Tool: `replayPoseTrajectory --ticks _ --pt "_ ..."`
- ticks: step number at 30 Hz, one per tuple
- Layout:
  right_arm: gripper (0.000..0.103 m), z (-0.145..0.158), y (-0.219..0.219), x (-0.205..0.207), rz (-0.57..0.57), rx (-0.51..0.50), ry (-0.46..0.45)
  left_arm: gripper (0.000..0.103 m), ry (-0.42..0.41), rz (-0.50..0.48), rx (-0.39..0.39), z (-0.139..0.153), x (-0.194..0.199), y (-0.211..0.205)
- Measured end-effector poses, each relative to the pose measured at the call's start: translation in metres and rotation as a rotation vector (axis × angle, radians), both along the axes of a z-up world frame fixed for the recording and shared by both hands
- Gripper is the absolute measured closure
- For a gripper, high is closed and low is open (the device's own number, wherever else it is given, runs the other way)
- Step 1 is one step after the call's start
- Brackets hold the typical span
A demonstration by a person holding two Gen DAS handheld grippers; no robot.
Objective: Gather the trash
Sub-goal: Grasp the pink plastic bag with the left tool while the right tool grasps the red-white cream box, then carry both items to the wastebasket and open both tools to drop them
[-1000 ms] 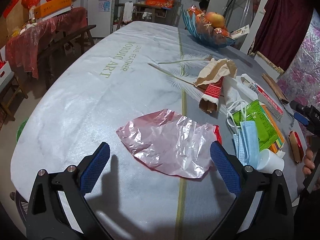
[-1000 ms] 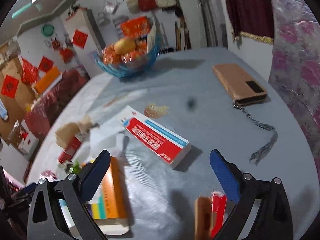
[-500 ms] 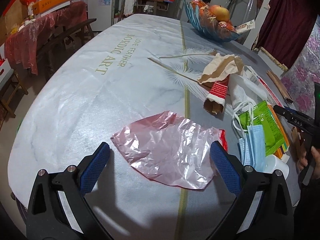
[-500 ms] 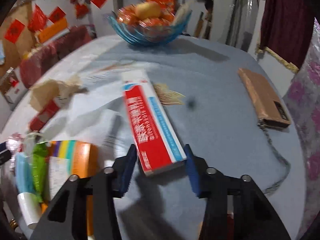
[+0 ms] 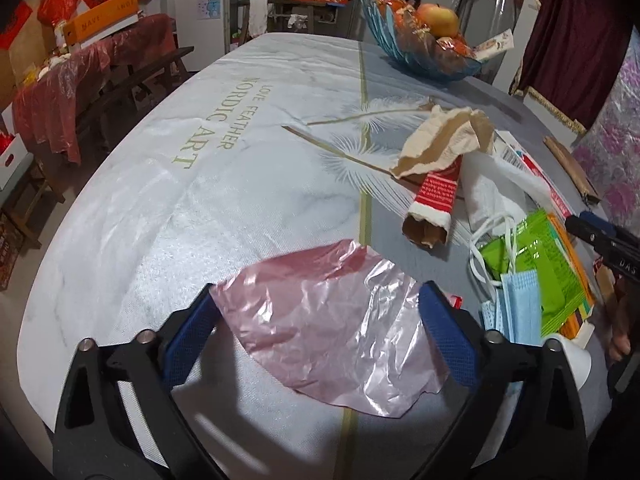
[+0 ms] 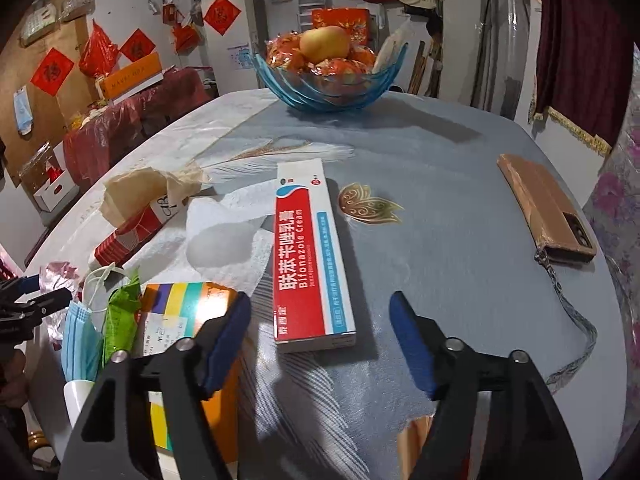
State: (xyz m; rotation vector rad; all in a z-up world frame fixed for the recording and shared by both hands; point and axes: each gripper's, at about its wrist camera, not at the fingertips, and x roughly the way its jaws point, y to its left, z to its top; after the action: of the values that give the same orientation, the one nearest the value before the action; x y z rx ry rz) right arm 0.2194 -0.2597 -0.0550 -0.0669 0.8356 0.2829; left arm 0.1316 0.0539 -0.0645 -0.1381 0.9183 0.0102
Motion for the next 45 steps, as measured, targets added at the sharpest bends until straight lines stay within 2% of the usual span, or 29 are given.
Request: replayPoseTrajectory --ticks 1,2,3,4,5,6,7,12,21,25,28,30,33,37,40,45 --pt "0.031 -0.001 -0.001 0.001 0.0 0.009 0.007 0.044 -0.008 0.004 0.008 0.001 -0.001 0.001" --pt "0.031 -0.002 -0.001 0.001 0.0 0.015 0.011 0.055 -0.011 -0.003 0.002 0.003 -0.003 0.002" --pt "0.031 -0.003 -0.001 0.002 0.001 0.022 0.014 0.071 -0.009 -0.012 -0.032 0.004 -0.004 0.006" --pt "0.032 -0.004 0.0 0.002 0.004 0.021 0.017 0.082 -0.003 -0.025 -0.094 0.005 -0.004 0.011" --pt "0.039 -0.005 0.001 0.004 0.006 0.016 0.023 0.085 -0.003 -0.026 -0.13 0.006 -0.006 0.015" --pt "0.053 -0.006 0.003 0.004 0.012 0.018 0.032 0.087 -0.008 -0.018 -0.152 0.008 -0.008 0.019" --pt "0.058 -0.007 0.003 0.006 0.013 0.023 0.043 0.09 -0.022 -0.002 -0.161 0.012 -0.012 0.025" --pt "0.06 -0.008 -0.002 0.007 -0.007 0.055 0.048 0.093 -0.096 0.054 -0.142 0.035 -0.034 0.046" --pt "0.063 0.031 -0.012 -0.023 0.003 0.175 -0.182 0.093 -0.183 0.152 -0.104 0.073 -0.064 0.086" --pt "0.063 0.049 -0.025 -0.036 -0.01 0.247 -0.285 0.093 -0.2 0.152 -0.106 0.081 -0.071 0.089" --pt "0.063 0.061 -0.037 -0.041 -0.019 0.322 -0.321 0.095 -0.206 0.142 -0.111 0.085 -0.074 0.085" --pt "0.063 0.069 -0.046 -0.047 -0.019 0.405 -0.326 0.095 -0.215 0.134 -0.12 0.09 -0.077 0.084" --pt "0.063 0.082 -0.042 -0.06 0.042 0.498 -0.331 0.095 -0.236 0.142 -0.115 0.098 -0.081 0.087" --pt "0.063 0.098 -0.008 -0.075 0.15 0.493 -0.358 0.095 -0.263 0.176 -0.115 0.109 -0.098 0.101" --pt "0.063 0.106 0.021 -0.078 0.238 0.513 -0.345 0.095 -0.283 0.236 -0.094 0.114 -0.122 0.119" --pt "0.063 0.113 0.077 -0.091 0.405 0.544 -0.293 0.095 -0.286 0.408 -0.043 0.112 -0.185 0.168"
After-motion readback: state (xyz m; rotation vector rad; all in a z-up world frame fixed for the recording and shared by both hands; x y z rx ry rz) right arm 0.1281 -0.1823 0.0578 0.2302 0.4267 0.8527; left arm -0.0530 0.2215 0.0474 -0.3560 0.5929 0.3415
